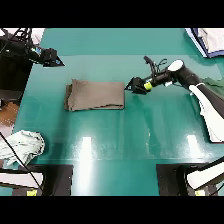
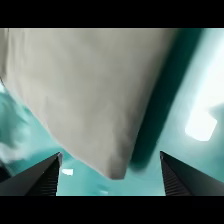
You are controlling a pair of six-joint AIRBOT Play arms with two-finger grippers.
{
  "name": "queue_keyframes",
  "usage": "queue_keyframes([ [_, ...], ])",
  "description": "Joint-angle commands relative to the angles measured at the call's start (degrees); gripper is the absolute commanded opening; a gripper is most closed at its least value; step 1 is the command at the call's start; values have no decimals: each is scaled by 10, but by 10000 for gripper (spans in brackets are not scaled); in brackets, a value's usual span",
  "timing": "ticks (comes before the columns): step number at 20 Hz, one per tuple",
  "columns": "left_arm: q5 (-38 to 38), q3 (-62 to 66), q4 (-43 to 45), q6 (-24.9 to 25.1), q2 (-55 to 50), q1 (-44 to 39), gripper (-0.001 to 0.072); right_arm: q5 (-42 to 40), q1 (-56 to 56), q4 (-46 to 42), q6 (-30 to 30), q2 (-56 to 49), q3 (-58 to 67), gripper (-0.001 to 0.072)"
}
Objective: Fold the shirts.
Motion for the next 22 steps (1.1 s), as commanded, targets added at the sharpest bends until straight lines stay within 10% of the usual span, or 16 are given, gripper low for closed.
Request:
queue_keyframes([
  [1, 3, -1, 0, 0, 0, 0, 25, -63, 2, 66, 0, -9, -52, 692],
  [8, 2, 0, 0, 5, 0, 0, 26, -94, 90, 135, 1, -120, 56, 667],
  [14, -3, 0, 0, 5, 0, 0, 26, -99, 134, 149, -40, -165, 121, 19],
  [22, -11, -1, 0, 4, 0, -26, 26, -43, 9, 66, -35, -29, 111, 15],
])
